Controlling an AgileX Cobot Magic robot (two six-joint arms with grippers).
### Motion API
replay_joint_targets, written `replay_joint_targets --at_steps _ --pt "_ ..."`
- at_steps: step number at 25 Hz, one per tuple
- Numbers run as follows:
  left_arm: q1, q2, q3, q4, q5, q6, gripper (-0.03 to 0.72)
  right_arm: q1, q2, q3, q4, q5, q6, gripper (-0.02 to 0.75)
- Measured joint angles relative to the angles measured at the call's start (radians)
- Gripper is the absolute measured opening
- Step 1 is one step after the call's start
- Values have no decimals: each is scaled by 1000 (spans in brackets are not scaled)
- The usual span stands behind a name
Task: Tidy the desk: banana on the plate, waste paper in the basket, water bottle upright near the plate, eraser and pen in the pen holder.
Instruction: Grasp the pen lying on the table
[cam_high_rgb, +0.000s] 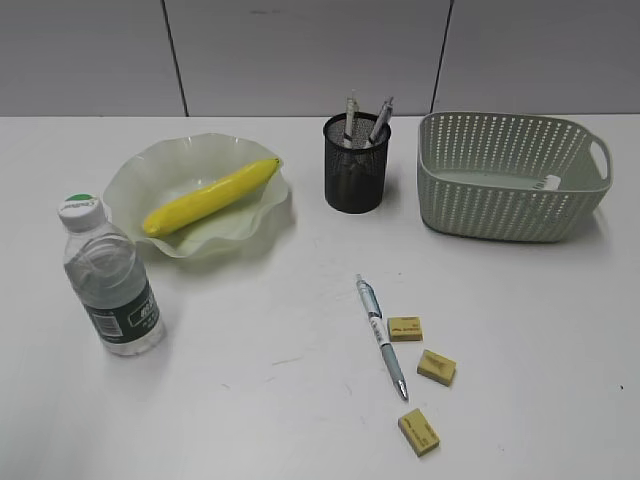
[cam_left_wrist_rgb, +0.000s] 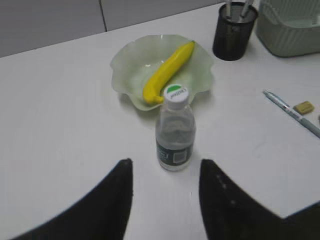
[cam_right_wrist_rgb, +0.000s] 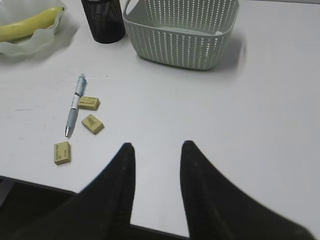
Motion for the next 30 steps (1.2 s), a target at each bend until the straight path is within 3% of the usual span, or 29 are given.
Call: replay_joint_targets --at_steps 3,5,8,12,16,19,22,26,30 --pt "0 -206 67 -78 63 60 422 0 0 0 6 -1 -9 257" --pt "0 -299 114 -109 78 71 454 0 0 -1 25 -8 -42 257" --pt "0 -381 162 -120 114 75 452 0 26 -17 58 -66 -97 257" --pt "0 -419 173 -118 123 75 414 0 194 -22 128 -297 -188 257" --pt "0 -424 173 -118 123 75 390 0 540 -61 177 -533 -224 257" --pt "7 -437 173 -118 122 75 387 8 892 -172 229 -561 -288 257" --pt "66 -452 173 -118 123 75 384 67 1211 -339 250 -543 -326 257" --pt "206 -452 173 -118 124 75 381 146 1600 -595 211 -462 -211 257" --pt "360 -452 173 -118 124 75 381 161 1886 -801 210 -344 -131 357"
